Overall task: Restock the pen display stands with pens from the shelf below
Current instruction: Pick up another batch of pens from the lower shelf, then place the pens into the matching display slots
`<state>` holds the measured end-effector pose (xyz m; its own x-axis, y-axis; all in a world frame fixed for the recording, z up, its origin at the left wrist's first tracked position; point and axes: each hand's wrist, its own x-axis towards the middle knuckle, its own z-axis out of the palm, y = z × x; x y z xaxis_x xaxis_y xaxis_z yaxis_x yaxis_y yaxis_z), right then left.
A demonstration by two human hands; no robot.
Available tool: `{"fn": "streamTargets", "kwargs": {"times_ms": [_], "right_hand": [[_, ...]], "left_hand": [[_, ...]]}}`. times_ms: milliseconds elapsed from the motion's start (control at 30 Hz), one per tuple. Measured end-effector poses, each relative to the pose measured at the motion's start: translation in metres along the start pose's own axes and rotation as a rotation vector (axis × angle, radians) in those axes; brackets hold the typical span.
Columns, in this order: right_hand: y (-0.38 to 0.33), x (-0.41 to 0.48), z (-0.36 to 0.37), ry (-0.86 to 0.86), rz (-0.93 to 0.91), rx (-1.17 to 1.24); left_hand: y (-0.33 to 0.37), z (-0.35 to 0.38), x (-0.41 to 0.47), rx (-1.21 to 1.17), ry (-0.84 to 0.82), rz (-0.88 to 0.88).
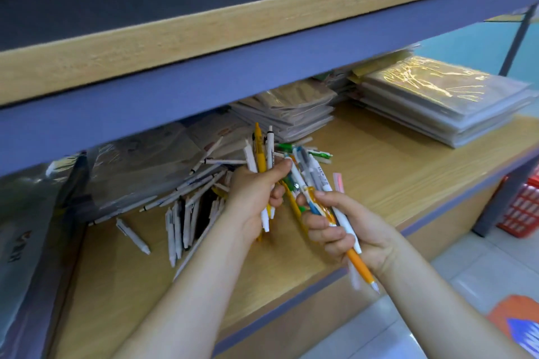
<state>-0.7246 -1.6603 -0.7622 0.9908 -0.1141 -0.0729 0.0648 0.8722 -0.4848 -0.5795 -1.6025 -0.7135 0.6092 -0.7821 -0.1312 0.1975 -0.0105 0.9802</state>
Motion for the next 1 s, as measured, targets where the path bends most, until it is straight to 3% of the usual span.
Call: {"fn": "streamTargets", "kwargs": {"times_ms": [67, 333, 467, 600, 733, 867, 1000], "right_hand": [[0.005, -0.023, 0.008, 0.107, -0.009, 0.009], [0.009, -0.173, 0.1, 0.819, -0.094, -0.195], [-0.017, -0.258, 0.168, 1.068, -0.158, -0.042], [-0.056, -0.321, 0.255, 1.156, -0.333, 0.117], [-0.105, -0.347, 0.351, 1.224, -0.296, -0.195], [-0.155, -0.342, 0.442, 1.06, -0.151, -0.408], [-0.193, -0.327, 0.497, 0.926, -0.212, -0.452]], "left_hand": [[-0.002, 0.013, -0.012, 0.016, 0.011, -0.042], [0.031, 0.099, -0.097, 0.012, 0.17, -0.283], [0.078, 0.148, -0.155, 0.048, 0.135, -0.432], [0.152, 0.189, -0.213, 0.122, 0.043, -0.54], [0.256, 0.221, -0.263, 0.04, -0.145, -0.567], [0.362, 0.239, -0.277, -0.001, -0.252, -0.434], [0.445, 0.239, -0.267, 0.026, -0.237, -0.25]]}}
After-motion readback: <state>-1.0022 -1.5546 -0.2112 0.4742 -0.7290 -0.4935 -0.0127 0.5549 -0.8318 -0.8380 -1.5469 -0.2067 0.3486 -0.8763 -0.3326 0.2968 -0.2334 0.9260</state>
